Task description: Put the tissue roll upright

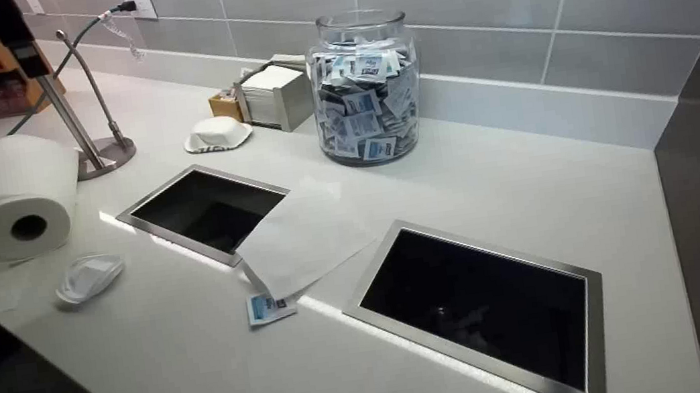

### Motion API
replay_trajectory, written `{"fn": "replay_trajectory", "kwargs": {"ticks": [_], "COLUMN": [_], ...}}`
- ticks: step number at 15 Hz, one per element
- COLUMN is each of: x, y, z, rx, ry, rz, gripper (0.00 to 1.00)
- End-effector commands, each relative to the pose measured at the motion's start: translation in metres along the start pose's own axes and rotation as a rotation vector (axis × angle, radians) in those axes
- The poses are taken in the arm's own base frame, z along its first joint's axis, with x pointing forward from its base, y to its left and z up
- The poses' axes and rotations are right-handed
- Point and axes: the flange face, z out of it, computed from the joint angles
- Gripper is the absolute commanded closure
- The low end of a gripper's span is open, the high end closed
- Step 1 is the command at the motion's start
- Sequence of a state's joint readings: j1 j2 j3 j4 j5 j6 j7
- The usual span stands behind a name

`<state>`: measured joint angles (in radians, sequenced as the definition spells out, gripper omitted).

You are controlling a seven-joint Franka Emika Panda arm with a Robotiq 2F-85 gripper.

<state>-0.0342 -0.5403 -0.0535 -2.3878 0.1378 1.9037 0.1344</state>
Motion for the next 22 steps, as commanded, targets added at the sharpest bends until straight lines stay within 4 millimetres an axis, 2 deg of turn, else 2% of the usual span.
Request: {"fn": "replay_trajectory", "kwargs": {"ticks": [1, 5, 6, 10, 13, 16, 19, 22], "x": [0.000, 0.000, -0.003, -0.028, -0.053, -0.075, -0.091, -0.101], "y": [0.000, 0.000, 0.007, 0.020, 0.024, 0.030, 0.026, 0.016], "z": [-0.001, -0.001, 0.010, 0.048, 0.075, 0.110, 0.144, 0.169], "rx": [0.000, 0.000, -0.040, 0.013, 0.136, 0.266, 0.415, 0.570], "ry": [-0.001, -0.001, -0.058, -0.200, -0.328, -0.416, -0.456, -0.467], "rz": [0.000, 0.000, 0.048, 0.054, 0.031, -0.001, -0.017, -0.024], "gripper": [0.00, 0.00, 0.00, 0.00, 0.00, 0.00, 0.00, 0.00]}}
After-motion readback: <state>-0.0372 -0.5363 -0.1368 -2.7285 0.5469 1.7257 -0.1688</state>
